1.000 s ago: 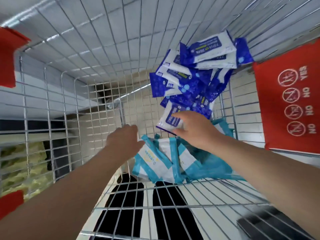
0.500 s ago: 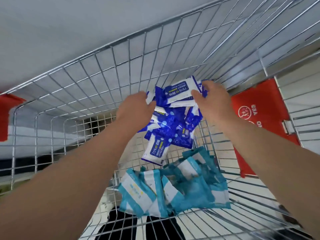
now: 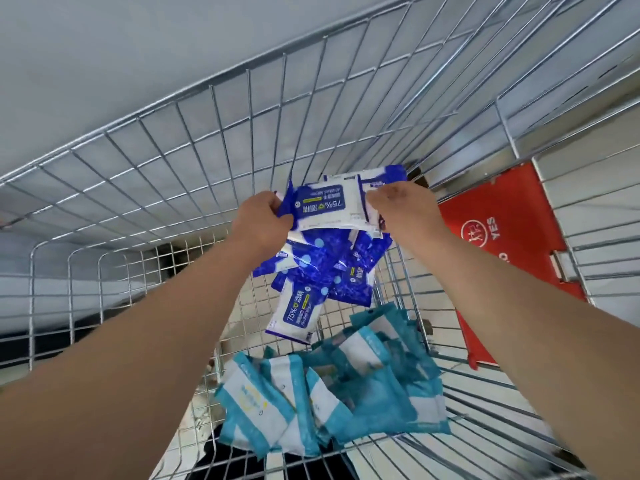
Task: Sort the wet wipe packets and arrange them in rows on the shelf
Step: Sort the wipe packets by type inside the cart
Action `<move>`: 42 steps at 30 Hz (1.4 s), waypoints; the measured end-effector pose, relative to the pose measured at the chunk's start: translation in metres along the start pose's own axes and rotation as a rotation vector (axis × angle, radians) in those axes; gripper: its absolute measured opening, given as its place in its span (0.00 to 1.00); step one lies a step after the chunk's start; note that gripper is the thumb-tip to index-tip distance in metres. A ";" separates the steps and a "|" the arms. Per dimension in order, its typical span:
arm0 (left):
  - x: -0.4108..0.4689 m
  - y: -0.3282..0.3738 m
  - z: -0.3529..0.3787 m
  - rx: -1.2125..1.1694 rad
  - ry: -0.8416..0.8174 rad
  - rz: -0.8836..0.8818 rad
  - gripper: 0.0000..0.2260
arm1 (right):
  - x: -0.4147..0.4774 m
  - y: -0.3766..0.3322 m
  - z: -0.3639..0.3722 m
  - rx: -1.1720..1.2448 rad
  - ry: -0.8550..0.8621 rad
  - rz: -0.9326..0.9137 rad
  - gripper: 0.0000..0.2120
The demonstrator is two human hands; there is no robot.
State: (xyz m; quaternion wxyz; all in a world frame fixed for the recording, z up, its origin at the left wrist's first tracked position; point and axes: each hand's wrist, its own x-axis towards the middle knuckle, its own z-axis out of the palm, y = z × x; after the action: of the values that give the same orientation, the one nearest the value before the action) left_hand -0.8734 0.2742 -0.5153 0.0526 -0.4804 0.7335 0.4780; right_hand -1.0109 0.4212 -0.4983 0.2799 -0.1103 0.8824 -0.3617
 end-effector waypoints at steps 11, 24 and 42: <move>-0.003 0.002 0.005 -0.417 -0.093 -0.165 0.09 | 0.001 0.015 0.000 -0.002 0.059 -0.015 0.10; -0.009 -0.022 -0.001 -0.457 -0.050 -0.185 0.08 | 0.025 0.017 0.011 -0.263 -0.013 0.014 0.15; -0.020 -0.032 -0.012 -0.366 0.027 -0.187 0.13 | 0.000 0.013 -0.009 0.120 0.081 0.066 0.12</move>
State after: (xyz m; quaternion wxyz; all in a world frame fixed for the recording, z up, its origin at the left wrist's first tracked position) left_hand -0.8339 0.2758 -0.5195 -0.0013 -0.5544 0.5872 0.5898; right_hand -1.0160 0.4351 -0.5022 0.2617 -0.0496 0.8729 -0.4087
